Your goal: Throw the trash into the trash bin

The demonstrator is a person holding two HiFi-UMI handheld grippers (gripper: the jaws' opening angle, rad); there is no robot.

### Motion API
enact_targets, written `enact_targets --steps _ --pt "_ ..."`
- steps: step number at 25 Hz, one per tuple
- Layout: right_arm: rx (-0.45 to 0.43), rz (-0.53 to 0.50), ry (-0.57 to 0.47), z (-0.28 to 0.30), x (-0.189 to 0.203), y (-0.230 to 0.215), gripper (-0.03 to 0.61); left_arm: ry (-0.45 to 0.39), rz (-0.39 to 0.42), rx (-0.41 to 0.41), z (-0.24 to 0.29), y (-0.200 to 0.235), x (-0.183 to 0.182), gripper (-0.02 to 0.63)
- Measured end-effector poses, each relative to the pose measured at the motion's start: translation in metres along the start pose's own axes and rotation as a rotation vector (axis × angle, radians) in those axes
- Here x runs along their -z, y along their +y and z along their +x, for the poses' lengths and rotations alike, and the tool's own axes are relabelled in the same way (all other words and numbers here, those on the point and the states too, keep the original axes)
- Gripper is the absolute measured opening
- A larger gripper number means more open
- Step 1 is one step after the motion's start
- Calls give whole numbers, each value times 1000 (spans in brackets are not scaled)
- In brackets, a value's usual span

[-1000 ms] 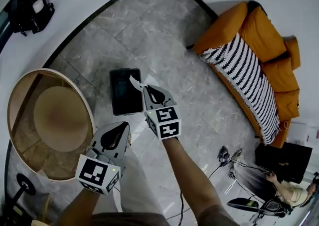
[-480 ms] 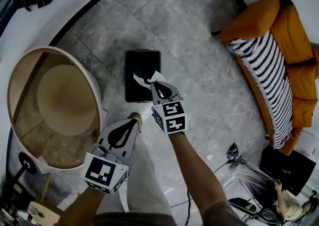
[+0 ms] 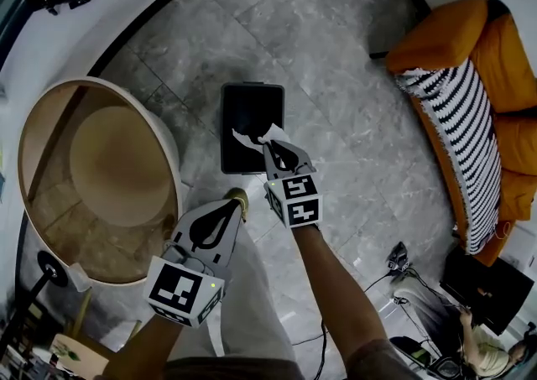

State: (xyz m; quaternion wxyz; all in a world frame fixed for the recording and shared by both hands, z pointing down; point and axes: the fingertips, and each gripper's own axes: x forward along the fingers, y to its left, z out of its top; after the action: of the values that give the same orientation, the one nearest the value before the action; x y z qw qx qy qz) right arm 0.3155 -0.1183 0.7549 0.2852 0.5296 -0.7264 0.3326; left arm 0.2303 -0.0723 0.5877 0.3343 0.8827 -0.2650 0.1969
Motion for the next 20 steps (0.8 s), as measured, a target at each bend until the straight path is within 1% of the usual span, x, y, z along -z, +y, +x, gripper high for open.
enact_targets --steps 1,2,4,5,7,10,15,17,18,19,20 --pt "1 3 2 1 1 -1 28 3 0 3 1 0 0 18" --pt "3 8 5 1 2 -1 45 5 -2 4 2 1 0 18" --pt "6 20 11 3 5 -2 123 8 -7 2 2 2 0 18" --pt "8 26 14 4 6 -2 143 8 -8 1 3 3 0 18" --pt "9 31 19 4 8 -2 168 7 -9 2 2 3 -1 18" --pt "5 29 27 4 12 -1 181 1 -13 -7 1 4 -3 18" --pt "1 19 25 3 9 2 172 -16 -22 -25 -7 9 -8 18" --pt "1 10 24 -1 4 5 131 -25 -26 -32 -11 9 -10 18" --pt "2 6 21 -3 2 7 74 -28 -27 -32 -14 9 -11 19" --pt "4 2 16 -7 -2 9 38 -30 -27 -31 -17 9 -13 20" --pt "8 -2 10 -10 -7 11 25 -32 -26 -28 -21 8 -15 18"
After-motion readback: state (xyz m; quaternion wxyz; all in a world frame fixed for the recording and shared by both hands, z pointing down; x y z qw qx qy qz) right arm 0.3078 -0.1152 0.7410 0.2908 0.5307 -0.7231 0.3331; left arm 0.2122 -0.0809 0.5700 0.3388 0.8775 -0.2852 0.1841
